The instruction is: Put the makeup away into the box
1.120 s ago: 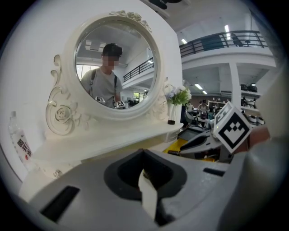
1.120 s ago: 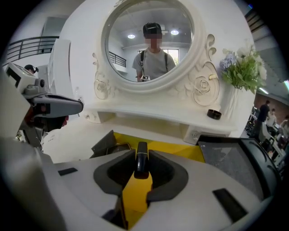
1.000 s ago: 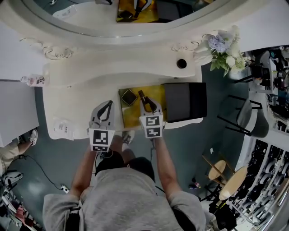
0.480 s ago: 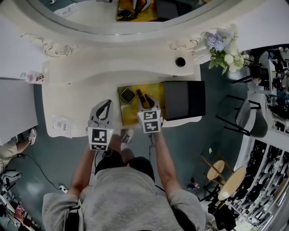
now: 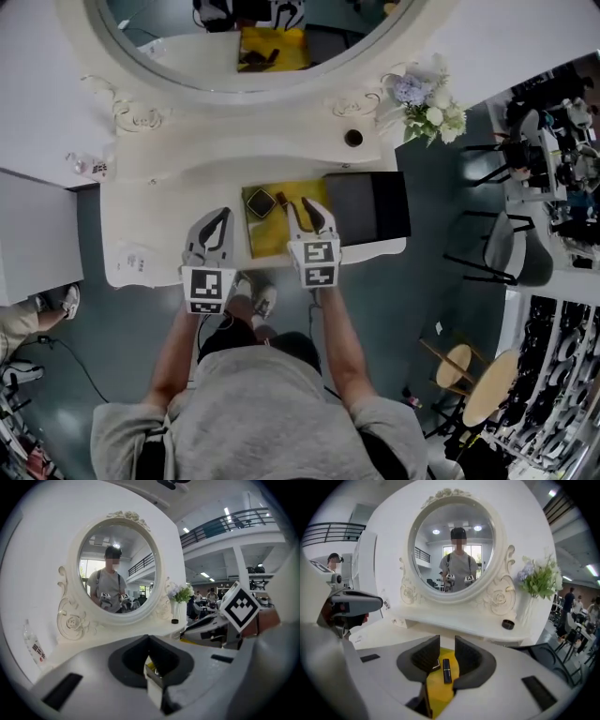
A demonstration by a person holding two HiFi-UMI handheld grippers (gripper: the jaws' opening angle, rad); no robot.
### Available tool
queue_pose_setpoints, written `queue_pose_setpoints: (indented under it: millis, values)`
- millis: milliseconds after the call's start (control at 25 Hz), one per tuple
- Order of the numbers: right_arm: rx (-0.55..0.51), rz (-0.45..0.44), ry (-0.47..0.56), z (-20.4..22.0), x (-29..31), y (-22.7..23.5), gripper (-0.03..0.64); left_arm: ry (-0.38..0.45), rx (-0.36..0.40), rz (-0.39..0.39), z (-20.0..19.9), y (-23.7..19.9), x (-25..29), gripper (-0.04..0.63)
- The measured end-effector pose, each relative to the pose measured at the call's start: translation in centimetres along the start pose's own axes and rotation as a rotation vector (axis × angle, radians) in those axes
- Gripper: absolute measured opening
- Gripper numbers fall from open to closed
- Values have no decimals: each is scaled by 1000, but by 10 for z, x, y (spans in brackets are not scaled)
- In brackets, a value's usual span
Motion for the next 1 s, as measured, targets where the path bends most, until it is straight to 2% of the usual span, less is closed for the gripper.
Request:
queue_pose_setpoints:
  millis: [240,440,640,1000]
  values:
    - [-13,58,186,-49,-71,-4,43,91,44,-19,-46,14,-31,3]
    - [-28,79,280,-69,-120,-13,29,160,68,-31,-74,24,-56,3]
    - [-33,91,331,-68,-152,-14,25,201,87,-36,-86,38,-77,3]
    - [-39,132,345,-58,-176,1,25,205,103,-19,-90,60,-85,3]
Point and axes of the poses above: the fingertips, and each gripper's own axes: x forward along the fingers, y to its right, z out of its underside, the point moved 4 cm from there along -x, backward along the fingers, and after that the axes turned 2 degrees about -z, right-handed, at the moved point
